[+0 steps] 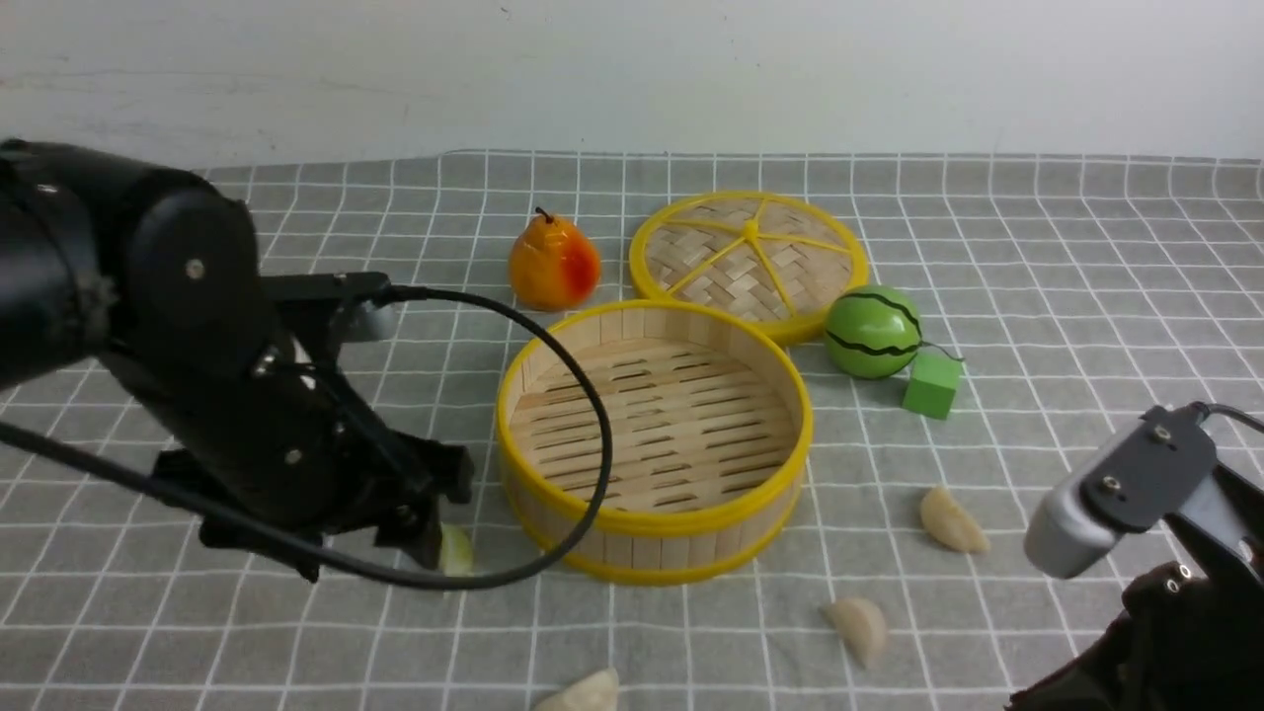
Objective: Put the dumplings into the steamer on the table with the grey tablecloth.
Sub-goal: 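Reach for and grasp a dumpling on the table with the left gripper, then place the dumpling into the bamboo steamer basket with the left gripper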
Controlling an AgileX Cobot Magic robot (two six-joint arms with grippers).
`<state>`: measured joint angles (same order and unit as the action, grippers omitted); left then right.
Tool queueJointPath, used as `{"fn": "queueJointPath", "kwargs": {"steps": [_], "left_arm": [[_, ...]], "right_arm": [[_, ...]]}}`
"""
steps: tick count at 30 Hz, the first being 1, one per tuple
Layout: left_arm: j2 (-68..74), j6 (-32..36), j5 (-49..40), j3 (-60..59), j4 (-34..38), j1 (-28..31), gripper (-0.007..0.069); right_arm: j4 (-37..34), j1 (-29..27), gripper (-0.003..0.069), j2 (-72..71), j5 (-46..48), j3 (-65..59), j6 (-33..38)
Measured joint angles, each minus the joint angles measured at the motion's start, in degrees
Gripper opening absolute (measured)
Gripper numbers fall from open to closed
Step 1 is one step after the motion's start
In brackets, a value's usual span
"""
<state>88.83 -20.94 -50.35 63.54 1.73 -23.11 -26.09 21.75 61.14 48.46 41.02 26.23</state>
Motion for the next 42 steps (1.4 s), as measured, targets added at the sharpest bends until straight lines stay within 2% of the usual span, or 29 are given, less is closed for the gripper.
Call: {"fn": "queueJointPath", "kwargs": {"steps": [3, 6, 16, 19, 25, 28, 29, 30, 31, 32, 36, 42], "left_arm": [[5.87, -2.42, 5.65, -0.02, 0.03, 0.00, 0.0628], [10.15, -4.22, 10.02, -0.02, 0.07, 0.00, 0.0617], [17.48, -5.79, 18.77, 0.39, 0.03, 0.00, 0.0435], [17.86, -6.01, 20.09, 0.50, -0.06, 0.00, 0.0411], [17.98, -6.03, 20.38, 0.56, -0.24, 0.00, 0.0390], [18.03, -6.03, 20.16, 0.56, -0.43, 0.00, 0.0330], [18.09, -6.03, 20.00, 0.61, -0.54, 0.00, 0.0260], [18.09, -6.03, 20.00, 0.61, -0.54, 0.00, 0.0260], [18.09, -6.03, 19.80, 0.61, -0.56, 0.00, 0.0197], [18.09, -6.03, 19.74, 0.65, -0.56, 0.00, 0.0184], [17.36, -5.26, 18.79, 0.65, -0.52, 0.00, 0.0190], [8.28, 1.37, 12.89, 0.57, -0.18, -1.06, 0.0190]], "right_arm": [[0.00, 0.00, -0.0001, 0.00, -0.27, 0.00, 0.04], [0.00, 0.00, -0.0001, 0.00, -0.32, 0.00, 0.04], [0.00, 0.00, 0.0001, 0.00, -0.62, 0.05, 0.04], [0.00, 0.00, 0.0006, 0.00, -0.74, 0.05, -0.02], [0.00, 0.00, 0.0011, 0.00, -0.76, 0.05, -0.03], [0.00, 0.00, 0.0013, 0.00, -0.76, 0.05, -0.08], [0.00, 0.00, 0.0015, 0.00, -0.76, 0.05, -0.08], [0.00, 0.00, 0.0015, 0.00, -0.76, 0.05, -0.08], [0.00, 0.00, 0.0017, 0.00, -0.76, 0.05, -0.08], [0.00, 0.00, 0.0020, 0.00, -0.76, 0.05, -0.08], [0.00, 0.00, 0.0023, 0.00, -0.76, 0.05, -0.13], [0.00, 0.00, 0.0031, 0.00, -0.59, 0.05, -0.13]]}}
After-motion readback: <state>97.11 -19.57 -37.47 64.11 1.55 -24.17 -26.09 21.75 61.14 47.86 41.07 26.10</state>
